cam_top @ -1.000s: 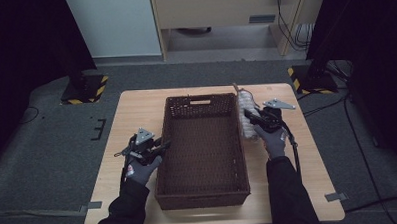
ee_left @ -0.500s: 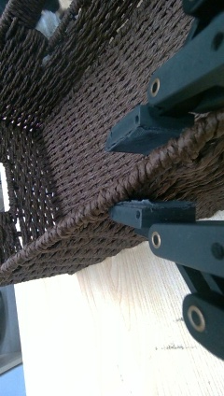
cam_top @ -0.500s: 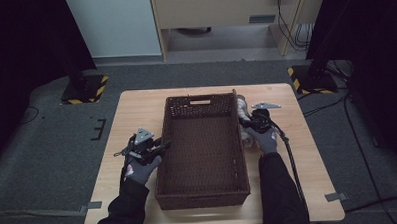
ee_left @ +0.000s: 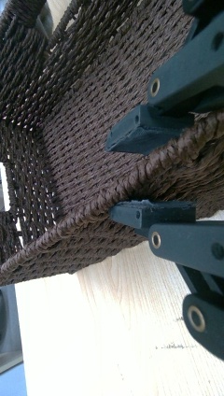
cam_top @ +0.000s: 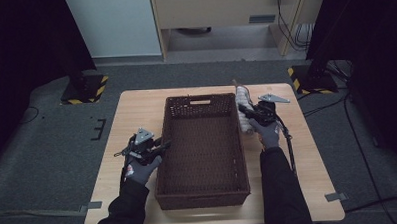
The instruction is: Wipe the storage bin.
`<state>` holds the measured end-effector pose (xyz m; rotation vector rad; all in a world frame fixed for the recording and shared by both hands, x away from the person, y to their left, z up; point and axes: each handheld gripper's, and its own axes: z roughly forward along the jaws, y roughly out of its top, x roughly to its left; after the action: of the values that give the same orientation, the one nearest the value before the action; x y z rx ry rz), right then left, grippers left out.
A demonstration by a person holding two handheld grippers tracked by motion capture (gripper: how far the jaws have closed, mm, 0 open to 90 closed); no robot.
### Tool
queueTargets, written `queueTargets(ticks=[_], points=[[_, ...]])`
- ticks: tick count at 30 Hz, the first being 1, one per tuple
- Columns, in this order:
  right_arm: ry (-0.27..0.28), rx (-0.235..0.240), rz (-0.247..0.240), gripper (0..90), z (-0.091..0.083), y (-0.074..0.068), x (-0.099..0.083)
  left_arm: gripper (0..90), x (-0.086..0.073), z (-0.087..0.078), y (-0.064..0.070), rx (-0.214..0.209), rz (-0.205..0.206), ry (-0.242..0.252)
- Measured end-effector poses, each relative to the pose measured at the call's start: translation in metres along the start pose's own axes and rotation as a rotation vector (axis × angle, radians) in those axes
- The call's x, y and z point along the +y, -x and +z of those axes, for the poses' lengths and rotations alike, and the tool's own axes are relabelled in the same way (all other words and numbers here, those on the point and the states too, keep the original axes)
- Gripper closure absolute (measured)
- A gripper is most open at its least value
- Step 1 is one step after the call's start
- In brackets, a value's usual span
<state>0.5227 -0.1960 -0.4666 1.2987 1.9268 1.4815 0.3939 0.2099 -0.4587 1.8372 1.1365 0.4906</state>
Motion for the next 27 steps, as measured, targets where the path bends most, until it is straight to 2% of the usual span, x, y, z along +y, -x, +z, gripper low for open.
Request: queueTargets(ticks=[1,5,6,9,12,14,17,19,21,24,27], points=[[-0.022,0.002,0.014,67.9,0.003,0.002,-0.003,63.6,0.000,0.000,0.000,0.000,0.000,0.000],[-0.166,-0.003,0.011,68.0,0.020,0.008,-0.021,63.5,0.000,0.000,0.000,-0.001,0.002,0.001],[-0.193,-0.003,0.023,68.0,0.023,0.010,-0.027,63.4,0.000,0.000,0.000,-0.002,0.001,0.002],[-0.227,-0.013,0.059,68.0,0.027,0.016,-0.041,63.3,0.000,0.000,0.000,-0.002,0.002,0.002],[-0.205,-0.028,0.027,67.7,0.022,0.011,-0.037,62.7,-0.001,0.000,0.000,0.000,0.004,0.004],[-0.157,-0.027,0.013,67.5,0.014,0.008,-0.031,62.6,-0.001,0.000,0.000,0.001,0.005,0.005],[-0.050,-0.004,0.005,67.5,-0.008,0.000,-0.015,62.6,-0.001,0.001,0.000,0.000,0.006,0.007],[0.003,0.017,-0.019,67.6,-0.027,-0.006,-0.002,62.5,-0.001,0.001,0.000,0.001,0.003,0.008],[0.027,0.032,-0.033,67.6,-0.041,-0.011,0.006,62.5,-0.001,0.001,0.000,-0.001,0.001,0.010],[-0.013,0.030,-0.071,67.6,-0.050,-0.018,0.004,62.3,-0.001,0.001,0.000,-0.004,-0.007,0.013],[-0.085,0.027,-0.107,67.6,-0.047,-0.022,-0.012,62.1,-0.001,0.001,0.000,-0.005,-0.007,0.013]])
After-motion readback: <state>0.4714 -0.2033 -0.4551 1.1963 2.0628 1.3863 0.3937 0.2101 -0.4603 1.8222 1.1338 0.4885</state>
